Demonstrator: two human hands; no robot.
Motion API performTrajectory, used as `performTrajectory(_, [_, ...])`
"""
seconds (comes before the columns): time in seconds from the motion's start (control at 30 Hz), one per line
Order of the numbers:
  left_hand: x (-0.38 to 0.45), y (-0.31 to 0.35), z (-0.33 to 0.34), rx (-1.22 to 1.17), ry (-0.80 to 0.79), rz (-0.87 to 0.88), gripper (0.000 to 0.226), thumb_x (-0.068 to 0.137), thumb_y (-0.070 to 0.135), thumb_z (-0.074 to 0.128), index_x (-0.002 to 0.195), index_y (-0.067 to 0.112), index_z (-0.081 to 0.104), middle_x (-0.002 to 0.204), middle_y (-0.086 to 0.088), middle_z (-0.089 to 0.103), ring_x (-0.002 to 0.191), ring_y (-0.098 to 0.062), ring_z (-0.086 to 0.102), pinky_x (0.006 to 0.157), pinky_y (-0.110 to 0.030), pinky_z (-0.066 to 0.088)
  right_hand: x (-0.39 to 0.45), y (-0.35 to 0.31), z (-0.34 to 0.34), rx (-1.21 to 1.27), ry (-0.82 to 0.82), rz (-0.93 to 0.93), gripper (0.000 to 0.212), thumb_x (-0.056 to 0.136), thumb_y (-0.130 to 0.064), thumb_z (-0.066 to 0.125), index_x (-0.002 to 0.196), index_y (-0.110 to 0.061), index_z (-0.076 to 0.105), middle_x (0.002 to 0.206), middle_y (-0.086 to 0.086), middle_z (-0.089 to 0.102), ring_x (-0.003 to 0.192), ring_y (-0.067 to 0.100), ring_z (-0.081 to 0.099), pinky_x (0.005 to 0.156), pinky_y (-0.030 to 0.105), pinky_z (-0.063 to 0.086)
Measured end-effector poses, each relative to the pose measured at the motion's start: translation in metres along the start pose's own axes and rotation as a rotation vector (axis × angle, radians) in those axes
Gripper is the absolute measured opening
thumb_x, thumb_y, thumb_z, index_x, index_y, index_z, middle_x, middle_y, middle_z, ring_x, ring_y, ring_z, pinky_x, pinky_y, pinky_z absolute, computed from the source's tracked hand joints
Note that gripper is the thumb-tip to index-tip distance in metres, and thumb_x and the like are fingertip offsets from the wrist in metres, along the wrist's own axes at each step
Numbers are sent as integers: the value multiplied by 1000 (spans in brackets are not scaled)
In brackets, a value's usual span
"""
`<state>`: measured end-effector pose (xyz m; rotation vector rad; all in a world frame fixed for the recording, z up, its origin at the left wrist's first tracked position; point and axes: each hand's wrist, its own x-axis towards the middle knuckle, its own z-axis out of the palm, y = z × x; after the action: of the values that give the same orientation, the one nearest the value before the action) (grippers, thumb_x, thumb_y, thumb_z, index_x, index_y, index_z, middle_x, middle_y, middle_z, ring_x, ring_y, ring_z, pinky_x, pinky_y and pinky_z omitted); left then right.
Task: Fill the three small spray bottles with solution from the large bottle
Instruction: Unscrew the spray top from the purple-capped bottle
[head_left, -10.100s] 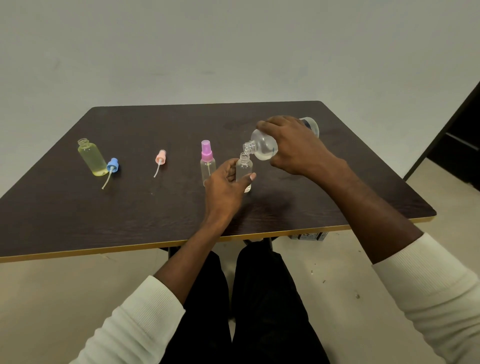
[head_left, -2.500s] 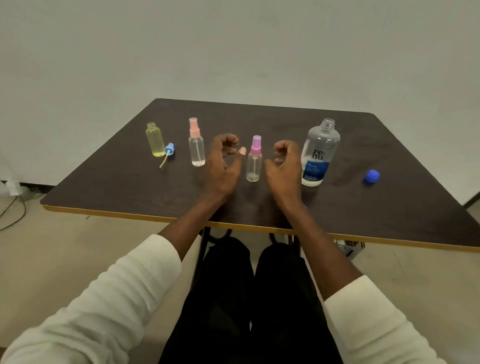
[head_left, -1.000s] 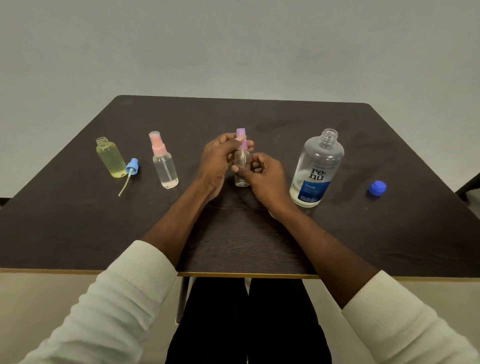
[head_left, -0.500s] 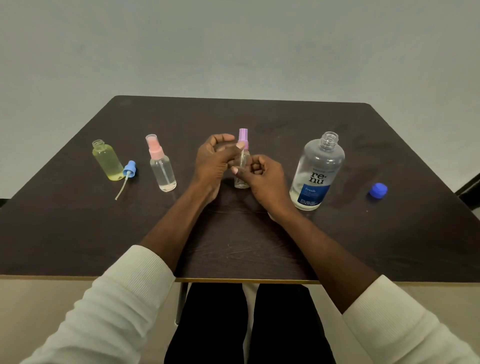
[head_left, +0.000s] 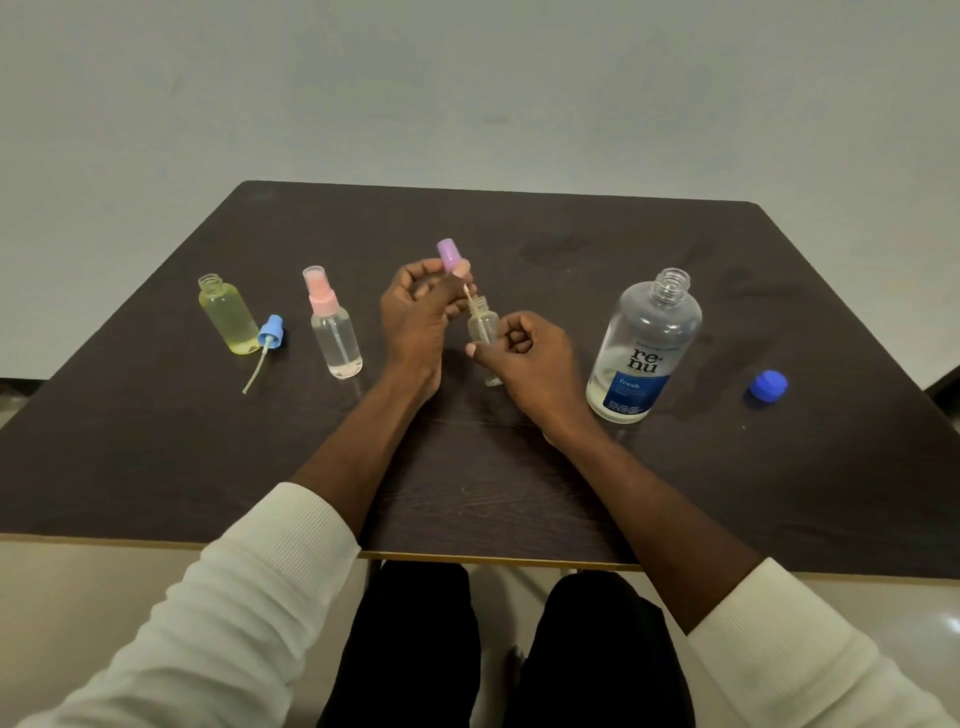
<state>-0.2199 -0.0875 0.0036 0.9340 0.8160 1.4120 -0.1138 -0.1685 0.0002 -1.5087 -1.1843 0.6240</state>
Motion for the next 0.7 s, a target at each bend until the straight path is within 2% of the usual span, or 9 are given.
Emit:
performTrajectory(0.13, [2, -4, -1, -60, 84, 1, 34, 90, 13, 76, 115, -1, 58, 93, -12, 75, 84, -23, 72, 76, -34, 60, -3, -2, -1, -57, 66, -31, 19, 73, -29, 77, 78, -18, 63, 69, -3, 63, 60, 6, 53, 61, 40, 55])
performTrajectory(0.3, [9, -8, -8, -120, 169, -37, 27, 93, 16, 73, 110, 0, 60, 89, -11, 73, 83, -22, 70, 77, -35, 60, -10, -5, -1, -84, 127, -128, 20, 77, -29, 73, 74, -14, 60, 66, 0, 61, 56, 3, 47, 53, 29, 44])
performTrajectory(0.4, [13, -11, -10, -71, 242, -10, 34, 92, 19, 75, 112, -4, 59, 87, -12, 72, 77, -19, 69, 72, -32, 59, -10, -3, -3, -22, 168, -126, 18, 80, -24, 73, 75, -12, 60, 66, 0, 60, 57, 2, 46, 53, 20, 41])
performTrajectory(0.47, [14, -13, -9, 49, 263, 30, 31, 90, 19, 76, 107, -2, 61, 82, -10, 70, 69, -14, 64, 66, -27, 55, -8, -3, -4, 51, 177, -99, 12, 81, -21, 71, 80, -13, 63, 69, -3, 62, 60, 1, 50, 57, 20, 45])
performTrajectory(0.53, [15, -18, -8, 238, 241, 86, 20, 85, 21, 80, 91, 11, 63, 75, -3, 67, 64, -10, 59, 64, -28, 51, -6, -4, -4, 127, 142, -62, 8, 84, -20, 70, 89, -15, 68, 77, -3, 67, 68, 3, 58, 61, 20, 49])
performTrajectory(0.63, [11, -23, -8, 570, 189, 141, 21, 78, 32, 83, 81, 22, 65, 71, 8, 68, 63, -8, 61, 66, -31, 54, -4, 1, -4, 190, 108, -51, 20, 85, -22, 71, 104, -17, 70, 93, -1, 71, 83, 7, 64, 69, 18, 52])
performTrajectory(0.7, [8, -25, -9, 691, 172, 144, 21, 76, 32, 84, 77, 24, 65, 70, 8, 68, 64, -8, 64, 69, -35, 58, -2, 6, -3, 141, 130, -36, 30, 82, -28, 74, 110, -18, 69, 103, -3, 67, 91, 9, 64, 77, 21, 53])
